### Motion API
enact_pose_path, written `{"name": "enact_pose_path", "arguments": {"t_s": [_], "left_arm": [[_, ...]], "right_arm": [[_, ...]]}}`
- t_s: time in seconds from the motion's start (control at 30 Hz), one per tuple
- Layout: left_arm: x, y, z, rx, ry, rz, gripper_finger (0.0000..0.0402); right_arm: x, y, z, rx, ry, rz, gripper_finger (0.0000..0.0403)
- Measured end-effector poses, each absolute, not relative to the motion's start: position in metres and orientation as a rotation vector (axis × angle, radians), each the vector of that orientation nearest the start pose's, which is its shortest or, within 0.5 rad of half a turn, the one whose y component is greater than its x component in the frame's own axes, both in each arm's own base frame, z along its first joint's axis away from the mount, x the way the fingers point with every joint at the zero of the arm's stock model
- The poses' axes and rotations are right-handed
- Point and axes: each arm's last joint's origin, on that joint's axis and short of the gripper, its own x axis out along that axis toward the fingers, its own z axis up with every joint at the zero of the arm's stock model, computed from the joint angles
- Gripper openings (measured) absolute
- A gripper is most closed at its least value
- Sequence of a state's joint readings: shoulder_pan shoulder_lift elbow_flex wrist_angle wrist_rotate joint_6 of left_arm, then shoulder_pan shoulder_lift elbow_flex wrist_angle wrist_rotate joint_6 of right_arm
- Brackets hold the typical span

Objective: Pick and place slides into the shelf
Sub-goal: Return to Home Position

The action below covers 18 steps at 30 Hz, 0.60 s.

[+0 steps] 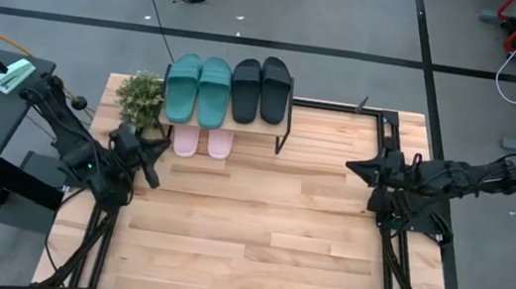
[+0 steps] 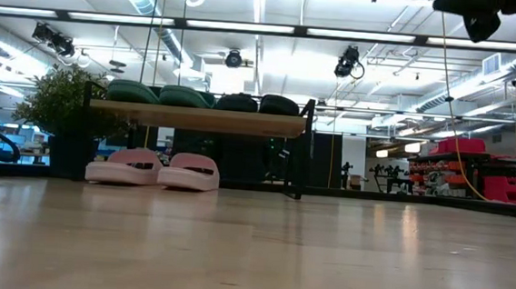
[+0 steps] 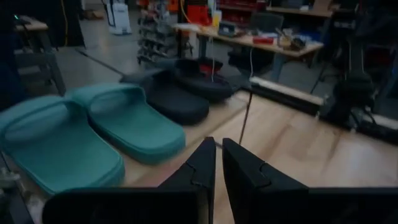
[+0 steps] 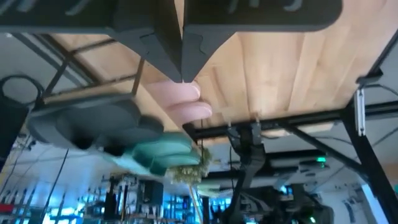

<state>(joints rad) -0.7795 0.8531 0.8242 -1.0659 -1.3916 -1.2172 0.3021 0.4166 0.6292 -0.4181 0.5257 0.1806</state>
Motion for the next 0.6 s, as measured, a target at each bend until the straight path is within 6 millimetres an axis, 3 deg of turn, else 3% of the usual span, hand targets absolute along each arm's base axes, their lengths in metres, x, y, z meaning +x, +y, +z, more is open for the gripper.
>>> {"name": "enact_pose_path", "arguments": {"t_s": [0.23, 0.37, 0.6], "left_arm": [[0.114, -0.074, 0.302, -0.150, 0.121, 0.658, 0.0027], [0.125, -0.087, 0.314, -0.056, 0.226, 0.440, 0.0021], [0.139, -0.089, 0.346, 0.064, 0.127, 0.023, 0.0029]], "right_arm": [[0.097, 0.012, 0.305, 0.103, 0.136, -0.263, 0.0009], [0.098, 0.011, 0.307, 0.116, 0.112, -0.272, 0.0009], [0.099, 0.012, 0.310, 0.116, 0.086, -0.221, 0.0009]]}}
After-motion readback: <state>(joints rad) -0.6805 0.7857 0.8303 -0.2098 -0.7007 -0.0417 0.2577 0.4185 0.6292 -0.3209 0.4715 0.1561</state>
